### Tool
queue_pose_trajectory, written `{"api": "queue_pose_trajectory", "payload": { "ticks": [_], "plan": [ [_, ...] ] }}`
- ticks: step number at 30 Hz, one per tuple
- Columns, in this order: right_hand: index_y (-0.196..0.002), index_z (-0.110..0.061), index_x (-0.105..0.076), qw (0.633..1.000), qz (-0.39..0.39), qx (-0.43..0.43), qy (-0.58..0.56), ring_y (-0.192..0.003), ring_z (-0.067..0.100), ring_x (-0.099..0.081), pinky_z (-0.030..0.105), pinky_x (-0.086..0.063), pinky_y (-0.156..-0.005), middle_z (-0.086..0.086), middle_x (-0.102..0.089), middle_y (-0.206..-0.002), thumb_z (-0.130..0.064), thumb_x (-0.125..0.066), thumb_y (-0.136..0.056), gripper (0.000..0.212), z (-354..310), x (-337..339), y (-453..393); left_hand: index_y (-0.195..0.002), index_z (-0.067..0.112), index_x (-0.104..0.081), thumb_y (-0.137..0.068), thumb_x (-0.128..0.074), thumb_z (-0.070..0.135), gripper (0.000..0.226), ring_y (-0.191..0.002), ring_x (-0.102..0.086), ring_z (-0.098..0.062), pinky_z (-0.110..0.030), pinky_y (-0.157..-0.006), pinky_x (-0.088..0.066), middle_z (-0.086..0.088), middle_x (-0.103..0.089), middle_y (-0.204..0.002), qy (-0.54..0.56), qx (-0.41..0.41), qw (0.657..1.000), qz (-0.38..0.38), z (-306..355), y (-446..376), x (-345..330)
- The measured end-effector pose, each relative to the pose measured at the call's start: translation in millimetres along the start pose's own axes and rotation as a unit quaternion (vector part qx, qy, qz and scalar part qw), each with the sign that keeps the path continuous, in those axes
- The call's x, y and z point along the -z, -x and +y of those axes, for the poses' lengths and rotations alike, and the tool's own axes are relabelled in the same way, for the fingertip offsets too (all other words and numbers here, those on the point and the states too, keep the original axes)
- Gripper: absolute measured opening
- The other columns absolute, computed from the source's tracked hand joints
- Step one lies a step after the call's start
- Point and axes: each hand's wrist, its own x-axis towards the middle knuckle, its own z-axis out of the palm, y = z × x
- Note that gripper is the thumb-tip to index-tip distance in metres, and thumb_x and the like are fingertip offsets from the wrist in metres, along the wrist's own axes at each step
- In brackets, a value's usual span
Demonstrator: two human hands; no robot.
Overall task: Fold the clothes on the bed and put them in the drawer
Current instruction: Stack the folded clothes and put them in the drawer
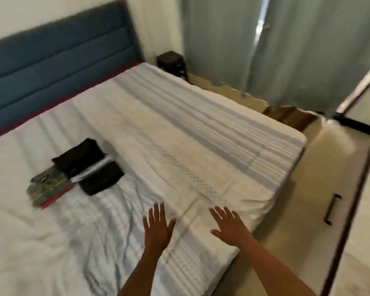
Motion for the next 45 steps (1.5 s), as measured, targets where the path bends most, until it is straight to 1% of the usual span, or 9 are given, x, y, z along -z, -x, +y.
{"api": "queue_pose_trajectory", "payload": {
  "ticks": [2, 6, 13, 16, 27, 34, 39, 42, 45],
  "plan": [
    [-0.161, -0.025, -0.008, 0.999, -0.009, 0.042, -0.003, -0.15, 0.036, -0.024, 0.055, -0.026, -0.116, 0.002, -0.019, -0.166, -0.082, 0.005, -0.081, 0.099, -24.6, 13.3, -30.8, -0.155, 0.014, -0.03, -0.096, -0.027, 0.066, 0.079, -0.136, -0.046, -0.038, -0.06, -0.107, -0.037, -0.014, -0.036, -0.156, 0.016, 0.036, 0.999, 0.007, -38.9, -5.3, 8.7],
    [-0.149, -0.022, -0.039, 0.998, -0.016, 0.066, 0.004, -0.115, 0.034, -0.067, 0.05, -0.057, -0.082, 0.004, -0.062, -0.138, -0.073, -0.011, -0.095, 0.078, -76.0, 13.2, -92.6, -0.156, 0.014, -0.023, -0.097, -0.012, 0.071, 0.083, -0.141, -0.039, -0.038, -0.06, -0.111, -0.03, -0.014, -0.029, -0.159, 0.039, 0.11, 0.993, -0.021, -100.6, -15.0, 26.5],
    [-0.16, -0.022, -0.018, 0.98, -0.058, 0.177, 0.068, -0.145, 0.037, -0.035, 0.056, -0.034, -0.112, 0.006, -0.031, -0.162, -0.083, 0.006, -0.083, 0.1, -176.2, 60.7, -190.2, -0.157, 0.015, -0.016, -0.094, -0.005, 0.072, 0.085, -0.148, -0.024, -0.038, -0.058, -0.118, -0.018, -0.012, -0.015, -0.163, 0.078, 0.199, 0.977, 0.003, -162.4, -57.8, 40.0],
    [-0.16, -0.027, 0.006, 0.97, -0.092, 0.211, 0.081, -0.155, 0.029, -0.004, 0.048, -0.011, -0.123, 0.0, 0.001, -0.169, -0.071, -0.019, -0.094, 0.083, -208.3, 61.1, -246.1, -0.158, 0.015, -0.007, -0.09, -0.001, 0.071, 0.088, -0.15, -0.018, -0.036, -0.056, -0.12, -0.011, -0.012, -0.011, -0.165, 0.098, 0.283, 0.954, 0.001, -183.8, -80.5, 42.3],
    [-0.161, -0.021, -0.009, 0.948, 0.013, 0.277, 0.156, -0.15, 0.036, -0.025, 0.053, -0.03, -0.115, 0.009, -0.013, -0.167, -0.044, -0.067, -0.089, 0.095, -333.1, 33.2, -501.4, -0.159, 0.015, -0.011, -0.098, -0.018, 0.063, 0.078, -0.145, -0.031, -0.039, -0.058, -0.115, -0.027, -0.014, -0.02, -0.162, 0.105, 0.384, 0.917, 0.011, -302.2, -179.0, -12.0],
    [-0.159, -0.023, 0.015, 0.931, -0.001, 0.267, 0.248, -0.154, 0.032, 0.009, 0.055, -0.01, -0.123, 0.006, 0.017, -0.167, -0.036, -0.061, -0.096, 0.099, -393.1, 23.5, -615.5, -0.154, 0.025, 0.021, -0.103, -0.024, 0.057, 0.076, -0.153, -0.002, -0.031, -0.048, -0.124, -0.007, -0.006, 0.012, -0.166, 0.079, 0.349, 0.934, -0.028, -340.4, -226.5, -52.7],
    [-0.158, -0.007, -0.012, 0.893, 0.024, 0.311, 0.325, -0.149, 0.041, -0.02, 0.053, -0.032, -0.115, 0.022, -0.009, -0.164, -0.029, -0.062, -0.095, 0.084, -414.3, 13.6, -639.8, -0.155, 0.025, 0.02, -0.099, -0.015, 0.062, 0.075, -0.153, -0.003, -0.028, -0.046, -0.124, -0.006, -0.005, 0.012, -0.165, 0.106, 0.347, 0.932, -0.019, -336.1, -225.6, -77.3],
    [-0.138, -0.008, -0.051, 0.856, 0.074, 0.338, 0.383, -0.105, 0.037, -0.066, 0.042, -0.059, -0.078, 0.024, -0.058, -0.132, -0.029, -0.075, -0.085, 0.062, -412.5, 16.5, -646.2, -0.156, 0.025, 0.016, -0.091, -0.006, 0.063, 0.078, -0.153, -0.003, -0.026, -0.042, -0.123, -0.004, -0.003, 0.008, -0.166, 0.106, 0.339, 0.935, -0.015, -332.1, -218.5, -79.9],
    [-0.121, -0.012, -0.062, 0.857, 0.067, 0.374, 0.348, -0.08, 0.031, -0.07, 0.035, -0.055, -0.065, 0.012, -0.069, -0.1, -0.027, -0.073, -0.083, 0.043, -410.4, 26.7, -627.1, -0.154, 0.026, 0.016, -0.092, -0.008, 0.061, 0.075, -0.154, -0.001, -0.025, -0.039, -0.122, -0.002, -0.002, 0.004, -0.167, 0.117, 0.337, 0.934, 0.006, -331.7, -212.1, -80.1]
  ]
}}
